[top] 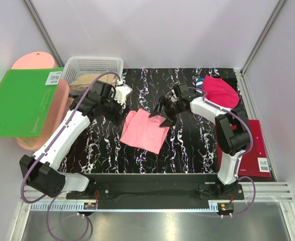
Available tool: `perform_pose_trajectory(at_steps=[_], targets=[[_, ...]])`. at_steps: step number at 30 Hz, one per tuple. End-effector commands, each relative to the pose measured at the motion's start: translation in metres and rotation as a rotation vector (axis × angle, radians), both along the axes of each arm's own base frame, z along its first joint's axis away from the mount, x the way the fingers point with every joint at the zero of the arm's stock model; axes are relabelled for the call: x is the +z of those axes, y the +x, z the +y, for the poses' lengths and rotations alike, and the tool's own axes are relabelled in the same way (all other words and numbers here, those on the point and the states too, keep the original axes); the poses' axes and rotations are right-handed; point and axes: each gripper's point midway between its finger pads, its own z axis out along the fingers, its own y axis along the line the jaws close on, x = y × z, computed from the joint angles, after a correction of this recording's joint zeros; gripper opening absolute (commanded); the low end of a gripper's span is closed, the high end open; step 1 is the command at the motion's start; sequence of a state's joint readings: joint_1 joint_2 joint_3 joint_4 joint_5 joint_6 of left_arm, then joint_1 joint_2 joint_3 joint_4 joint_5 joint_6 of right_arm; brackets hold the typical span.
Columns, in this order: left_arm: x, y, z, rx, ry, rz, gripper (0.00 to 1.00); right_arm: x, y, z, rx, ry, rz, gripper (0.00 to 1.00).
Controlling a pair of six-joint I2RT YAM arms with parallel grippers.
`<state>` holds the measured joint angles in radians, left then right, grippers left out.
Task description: Fold and stack the t-shirts
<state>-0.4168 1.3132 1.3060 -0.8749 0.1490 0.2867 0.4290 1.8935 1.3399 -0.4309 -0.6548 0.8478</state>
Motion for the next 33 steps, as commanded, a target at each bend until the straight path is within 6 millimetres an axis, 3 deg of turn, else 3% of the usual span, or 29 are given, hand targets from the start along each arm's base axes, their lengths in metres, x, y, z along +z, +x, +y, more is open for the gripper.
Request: perform_pose_trajectory(at_steps=[1,5,9,11,14,16,20,21,23,24,25,27,33], targets=[[-0.008,0.000,0.004,0.032,0.015,0.026,0.87,-0.058,-0.025,-0.002,0.051,-0.041,0.114,0.90],[-0.005,0.003,0.007,0.043,0.023,0.012,0.87,-0.107,-0.046,-0.021,0.061,-0.141,0.189,0.93],[-0.002,0.003,0.005,0.031,0.018,0.007,0.87,-0.123,-0.064,-0.035,0.071,-0.212,0.212,0.95],[-0.004,-0.001,0.000,0.008,-0.004,0.027,0.87,-0.106,-0.066,-0.036,0.079,-0.218,0.172,0.96],[-0.012,-0.006,-0.008,-0.028,-0.011,0.061,0.86,-0.059,-0.053,-0.038,0.089,-0.221,0.071,0.99],[-0.013,-0.009,-0.012,-0.048,-0.025,0.075,0.87,-0.021,-0.034,-0.041,0.074,-0.224,-0.022,1.00],[-0.010,-0.018,-0.024,-0.087,-0.072,0.092,0.88,0.001,0.008,-0.053,0.014,-0.213,-0.066,1.00],[-0.010,-0.019,-0.025,-0.087,-0.069,0.092,0.89,-0.013,0.013,-0.052,0.020,-0.213,-0.029,0.99],[-0.015,-0.026,-0.030,-0.107,-0.068,0.113,0.89,-0.015,0.032,-0.051,0.019,-0.211,-0.035,1.00],[-0.018,-0.029,-0.032,-0.118,-0.066,0.123,0.89,-0.035,0.038,-0.053,0.030,-0.248,-0.016,1.00],[-0.024,-0.033,-0.034,-0.128,-0.055,0.139,0.89,-0.039,0.046,-0.055,0.032,-0.268,-0.022,1.00],[-0.037,-0.043,-0.042,-0.169,-0.020,0.169,0.88,-0.071,0.051,-0.064,0.056,-0.344,0.007,1.00],[-0.078,-0.061,-0.074,-0.281,0.062,0.288,0.78,-0.109,0.053,-0.088,0.050,-0.429,0.080,1.00]])
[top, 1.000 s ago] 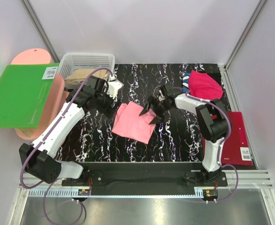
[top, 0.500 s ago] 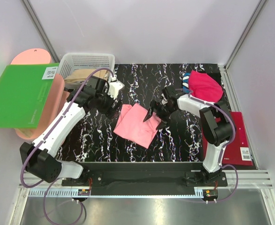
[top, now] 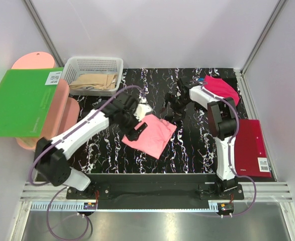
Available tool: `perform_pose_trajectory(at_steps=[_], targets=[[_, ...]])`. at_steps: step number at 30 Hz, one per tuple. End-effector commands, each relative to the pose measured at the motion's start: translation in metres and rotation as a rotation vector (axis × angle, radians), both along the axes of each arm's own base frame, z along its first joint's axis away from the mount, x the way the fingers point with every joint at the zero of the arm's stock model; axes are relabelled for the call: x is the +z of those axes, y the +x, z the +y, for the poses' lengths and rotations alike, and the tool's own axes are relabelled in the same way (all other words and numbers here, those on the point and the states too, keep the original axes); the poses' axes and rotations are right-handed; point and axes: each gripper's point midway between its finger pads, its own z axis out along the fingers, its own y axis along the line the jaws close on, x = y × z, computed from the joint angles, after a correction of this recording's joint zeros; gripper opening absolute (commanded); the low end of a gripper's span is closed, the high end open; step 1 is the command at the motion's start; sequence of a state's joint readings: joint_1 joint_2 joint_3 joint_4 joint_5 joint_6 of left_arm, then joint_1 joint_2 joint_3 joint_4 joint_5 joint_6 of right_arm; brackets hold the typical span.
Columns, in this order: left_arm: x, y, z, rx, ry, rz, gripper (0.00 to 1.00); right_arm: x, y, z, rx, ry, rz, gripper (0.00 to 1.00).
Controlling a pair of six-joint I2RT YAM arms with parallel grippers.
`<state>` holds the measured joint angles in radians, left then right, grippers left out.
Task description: Fold and stack the t-shirts
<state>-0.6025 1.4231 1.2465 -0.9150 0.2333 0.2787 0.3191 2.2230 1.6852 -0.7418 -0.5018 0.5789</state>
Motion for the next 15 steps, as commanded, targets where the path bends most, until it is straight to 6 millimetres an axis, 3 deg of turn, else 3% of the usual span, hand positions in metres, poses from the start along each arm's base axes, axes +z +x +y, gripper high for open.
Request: perform_pose_trajectory(at_steps=[1,5,6,7,13,15], targets=[[-0.031,-0.012,-0.026,-0.085,0.043,0.087,0.77,-0.036,-0.014,-0.034,0.016,-0.166,0.049,1.00],[-0.054,-0.024,-0.041,-0.157,0.092,0.130,0.73,-0.042,-0.039,-0.042,0.005,-0.175,0.095,1.00],[-0.060,-0.025,-0.042,-0.168,0.109,0.133,0.73,-0.031,-0.037,-0.039,-0.004,-0.149,0.058,1.00],[-0.071,-0.028,-0.044,-0.186,0.135,0.150,0.73,-0.038,-0.054,-0.042,-0.009,-0.149,0.092,1.00],[-0.115,-0.022,-0.031,-0.192,0.263,0.183,0.71,-0.028,-0.089,-0.044,-0.034,-0.093,0.101,1.00],[-0.123,-0.021,-0.026,-0.189,0.284,0.183,0.71,-0.018,-0.092,-0.040,-0.049,-0.052,0.085,0.99]])
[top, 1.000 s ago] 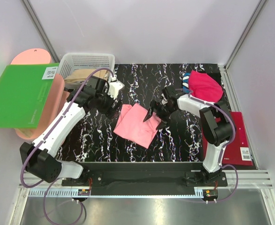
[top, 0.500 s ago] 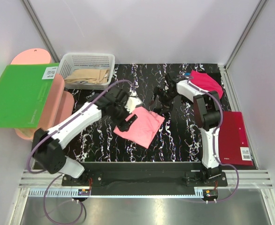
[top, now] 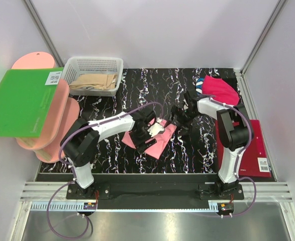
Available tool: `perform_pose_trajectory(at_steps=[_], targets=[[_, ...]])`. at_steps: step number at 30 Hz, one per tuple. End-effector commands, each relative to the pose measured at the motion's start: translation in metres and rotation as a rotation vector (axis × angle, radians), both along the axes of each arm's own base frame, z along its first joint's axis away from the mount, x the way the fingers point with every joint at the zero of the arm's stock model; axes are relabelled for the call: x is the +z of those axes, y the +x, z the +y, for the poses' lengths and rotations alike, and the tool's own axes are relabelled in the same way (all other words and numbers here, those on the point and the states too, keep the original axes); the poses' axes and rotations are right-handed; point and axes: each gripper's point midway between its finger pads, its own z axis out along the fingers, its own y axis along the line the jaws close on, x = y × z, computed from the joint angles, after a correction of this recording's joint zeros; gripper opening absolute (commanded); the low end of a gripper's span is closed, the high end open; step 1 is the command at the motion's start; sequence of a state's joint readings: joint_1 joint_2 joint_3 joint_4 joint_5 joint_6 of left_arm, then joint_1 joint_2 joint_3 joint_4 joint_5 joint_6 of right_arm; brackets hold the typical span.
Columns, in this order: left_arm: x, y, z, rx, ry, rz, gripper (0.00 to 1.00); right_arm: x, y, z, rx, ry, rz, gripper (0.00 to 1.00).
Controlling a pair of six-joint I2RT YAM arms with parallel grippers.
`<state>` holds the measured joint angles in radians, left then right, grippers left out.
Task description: Fold and stack the t-shirts
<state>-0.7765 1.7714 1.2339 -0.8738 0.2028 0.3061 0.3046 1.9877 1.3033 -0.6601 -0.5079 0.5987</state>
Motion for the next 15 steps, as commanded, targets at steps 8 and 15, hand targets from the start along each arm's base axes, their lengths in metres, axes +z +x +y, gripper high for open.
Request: perform_pose_trajectory(at_steps=[8,15], targets=[[-0.039,0.038,0.043,0.085,0.089,-0.040,0.68,0.004,-0.034,-0.014,-0.004,-0.057,-0.054,1.00],[-0.023,0.048,0.050,0.096,0.062,-0.092,0.67,0.044,0.017,0.023,-0.023,0.092,-0.098,1.00]])
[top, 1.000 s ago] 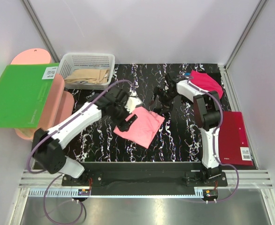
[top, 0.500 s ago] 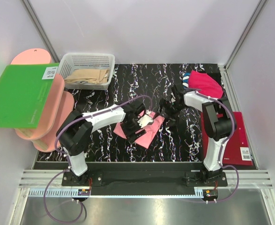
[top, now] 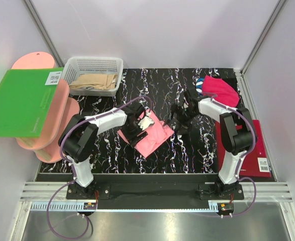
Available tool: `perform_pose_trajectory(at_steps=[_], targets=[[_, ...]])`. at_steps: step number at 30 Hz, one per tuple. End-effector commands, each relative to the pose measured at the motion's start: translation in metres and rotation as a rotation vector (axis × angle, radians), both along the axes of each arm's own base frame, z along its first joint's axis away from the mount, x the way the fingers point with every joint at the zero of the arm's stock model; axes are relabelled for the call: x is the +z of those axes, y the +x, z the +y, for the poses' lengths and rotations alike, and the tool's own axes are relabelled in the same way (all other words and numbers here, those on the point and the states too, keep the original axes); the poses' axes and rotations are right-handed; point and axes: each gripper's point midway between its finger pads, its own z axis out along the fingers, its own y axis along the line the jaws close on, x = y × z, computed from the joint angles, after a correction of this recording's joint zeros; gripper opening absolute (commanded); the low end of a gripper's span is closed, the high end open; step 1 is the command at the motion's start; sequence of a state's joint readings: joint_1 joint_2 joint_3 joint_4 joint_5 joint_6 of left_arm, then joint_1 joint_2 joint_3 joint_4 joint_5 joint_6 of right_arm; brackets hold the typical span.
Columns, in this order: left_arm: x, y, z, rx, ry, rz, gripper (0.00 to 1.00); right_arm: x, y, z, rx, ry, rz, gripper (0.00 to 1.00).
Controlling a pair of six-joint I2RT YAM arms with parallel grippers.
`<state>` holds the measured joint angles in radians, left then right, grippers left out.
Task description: Fold and stack the t-shirts
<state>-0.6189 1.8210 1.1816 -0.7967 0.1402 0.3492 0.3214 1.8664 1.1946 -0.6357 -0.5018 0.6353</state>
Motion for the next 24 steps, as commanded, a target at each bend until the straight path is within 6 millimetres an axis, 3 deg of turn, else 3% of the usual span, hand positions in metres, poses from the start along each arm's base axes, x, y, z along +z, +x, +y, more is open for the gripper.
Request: perform_pose_trajectory(at_steps=[1,5,9,10,15,20,24], targets=[[0.005,0.008,0.006,-0.034,0.012,-0.068,0.68,0.029,0.043,0.026,-0.005,0.088,-0.078,1.00],[0.004,0.024,0.019,-0.051,0.065,-0.135,0.67,0.025,0.059,0.031,-0.002,0.091,-0.085,1.00],[0.004,0.065,0.037,-0.003,0.171,-0.231,0.69,0.021,0.061,0.031,0.007,0.087,-0.079,1.00],[0.014,0.084,0.036,0.030,0.169,-0.271,0.69,0.022,0.060,0.031,0.010,0.087,-0.083,1.00],[0.035,0.125,0.024,0.055,0.174,-0.338,0.72,0.027,0.054,0.026,0.021,0.073,-0.108,1.00],[0.059,0.144,0.011,0.068,0.136,-0.381,0.78,0.030,0.051,0.022,0.040,0.065,-0.132,1.00],[0.089,0.138,0.007,0.054,0.102,-0.409,0.81,0.022,0.059,0.014,0.044,0.012,-0.154,1.00]])
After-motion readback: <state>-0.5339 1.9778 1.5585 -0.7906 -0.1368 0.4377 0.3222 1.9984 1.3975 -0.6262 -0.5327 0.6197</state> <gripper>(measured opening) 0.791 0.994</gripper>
